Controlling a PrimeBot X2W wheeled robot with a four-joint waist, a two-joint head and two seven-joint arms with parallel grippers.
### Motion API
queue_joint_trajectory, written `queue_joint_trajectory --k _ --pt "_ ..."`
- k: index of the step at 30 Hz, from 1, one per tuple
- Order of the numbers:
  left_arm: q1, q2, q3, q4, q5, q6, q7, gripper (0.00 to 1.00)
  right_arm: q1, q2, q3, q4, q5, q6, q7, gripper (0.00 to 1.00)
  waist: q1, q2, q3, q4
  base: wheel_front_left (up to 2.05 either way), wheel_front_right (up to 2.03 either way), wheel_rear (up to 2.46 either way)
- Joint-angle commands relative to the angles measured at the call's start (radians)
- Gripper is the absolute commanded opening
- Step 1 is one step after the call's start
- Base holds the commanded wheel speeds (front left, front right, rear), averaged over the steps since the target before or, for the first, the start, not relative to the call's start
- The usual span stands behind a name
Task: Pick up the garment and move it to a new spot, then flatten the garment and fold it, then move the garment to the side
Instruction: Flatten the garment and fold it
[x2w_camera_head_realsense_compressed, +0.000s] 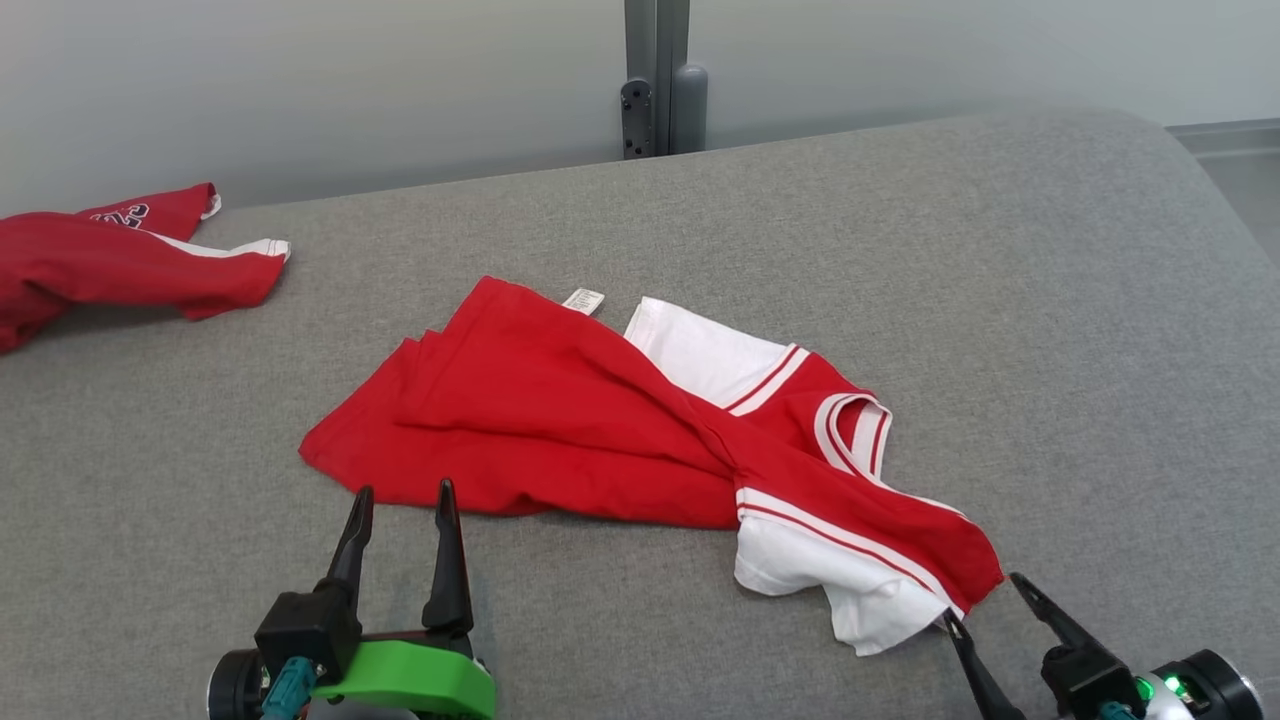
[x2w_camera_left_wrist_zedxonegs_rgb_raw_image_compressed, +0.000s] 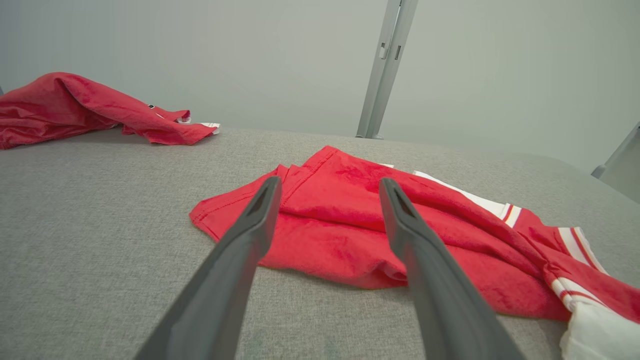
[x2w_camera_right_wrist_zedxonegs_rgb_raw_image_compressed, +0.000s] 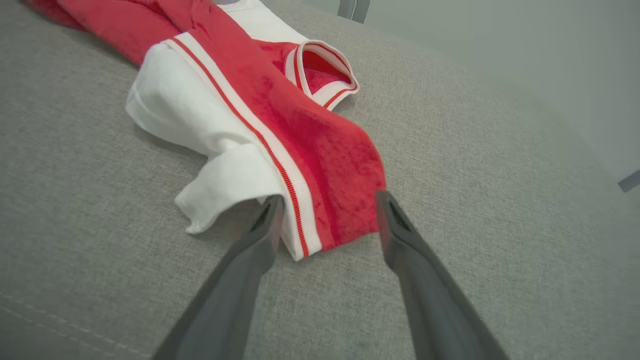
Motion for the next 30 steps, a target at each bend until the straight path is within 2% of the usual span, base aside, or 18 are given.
queue_joint_trajectory --k 1,7,10,15,19,25,30 --pt "0.014 0.002 0.005 -0.002 0.003 -0.002 0.000 1.00 0.023 -0.013 -0.014 -0.018 0.005 0.000 -0.003 1.00 0.0000 0.0000 -0.008 -0.003 0.00 0.00 0.00" --pt "0.028 0.002 0.000 -0.006 -0.001 0.001 0.000 1.00 0.017 -0.022 -0.103 -0.096 0.032 0.000 -0.003 1.00 0.0000 0.0000 -0.024 -0.001 0.00 0.00 0.00" --pt "0.017 0.002 -0.020 -0.002 -0.003 -0.005 0.000 1.00 -0.040 -0.037 -0.099 -0.082 0.040 0.000 -0.003 1.00 0.0000 0.0000 -0.021 0.024 0.00 0.00 0.00" --pt "-0.004 0.002 -0.036 -0.004 0.001 -0.001 0.000 1.00 -0.210 -0.074 -0.031 0.036 0.056 0.000 0.011 1.00 0.0000 0.0000 0.001 0.086 0.00 0.00 0.00" --pt "-0.019 0.002 -0.042 -0.007 0.005 0.000 0.000 1.00 -0.371 -0.110 0.057 0.160 0.090 0.000 0.064 1.00 0.0000 0.0000 0.031 0.142 0.00 0.00 0.00" --pt "-0.044 0.002 -0.056 -0.020 0.002 0.003 0.000 1.00 -0.591 -0.147 0.197 0.364 0.212 0.000 0.146 1.00 0.0000 0.0000 0.082 0.216 0.00 0.00 0.00" --pt "-0.064 0.002 -0.068 -0.031 -0.005 0.007 0.000 1.00 -0.715 -0.172 0.317 0.506 0.334 0.000 0.219 1.00 0.0000 0.0000 0.116 0.261 0.00 0.00 0.00"
